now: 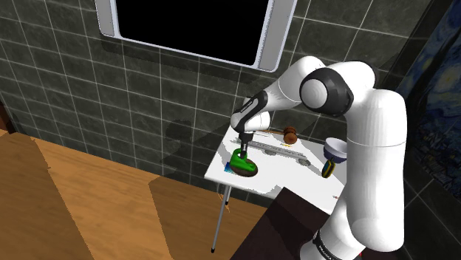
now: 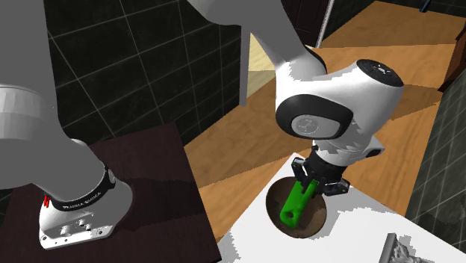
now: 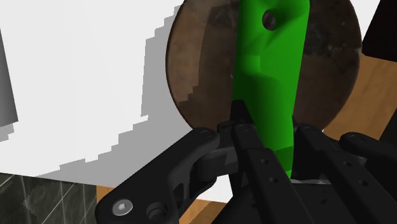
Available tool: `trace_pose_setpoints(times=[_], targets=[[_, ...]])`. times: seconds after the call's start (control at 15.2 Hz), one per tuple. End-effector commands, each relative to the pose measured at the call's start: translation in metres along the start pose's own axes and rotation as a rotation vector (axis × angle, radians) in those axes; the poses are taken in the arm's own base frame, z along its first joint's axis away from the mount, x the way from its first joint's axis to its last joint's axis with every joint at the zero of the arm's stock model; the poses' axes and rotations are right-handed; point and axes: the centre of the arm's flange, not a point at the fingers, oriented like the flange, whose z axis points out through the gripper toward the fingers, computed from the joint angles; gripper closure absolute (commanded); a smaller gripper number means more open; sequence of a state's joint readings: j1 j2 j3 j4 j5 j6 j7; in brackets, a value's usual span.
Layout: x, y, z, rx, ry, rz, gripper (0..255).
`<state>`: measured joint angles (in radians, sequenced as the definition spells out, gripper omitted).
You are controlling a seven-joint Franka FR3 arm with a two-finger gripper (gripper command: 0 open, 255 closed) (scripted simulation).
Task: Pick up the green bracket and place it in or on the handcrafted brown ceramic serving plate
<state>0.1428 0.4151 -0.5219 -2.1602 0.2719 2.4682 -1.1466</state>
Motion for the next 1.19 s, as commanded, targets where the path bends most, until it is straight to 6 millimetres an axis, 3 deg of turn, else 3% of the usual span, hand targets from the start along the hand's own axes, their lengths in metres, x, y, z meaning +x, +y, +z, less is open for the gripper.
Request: trace_pose_setpoints(times=[0.0,0.26,0.33,0.66,0.92,1.12], targets=[[-0.001,0.000,0.002,0.001,-0.002,0.001,255],[-0.001,0.000,0.002,0.001,-0.002,0.001,255],[-0.001,0.000,0.002,0.001,-0.002,0.001,0],[-0.001,0.000,0.002,0.001,-0.002,0.001,0],[-0.001,0.000,-0.048,0.001,-0.002,0.001,0],[-0.001,0.000,-0.048,0.001,-0.002,0.001,0]])
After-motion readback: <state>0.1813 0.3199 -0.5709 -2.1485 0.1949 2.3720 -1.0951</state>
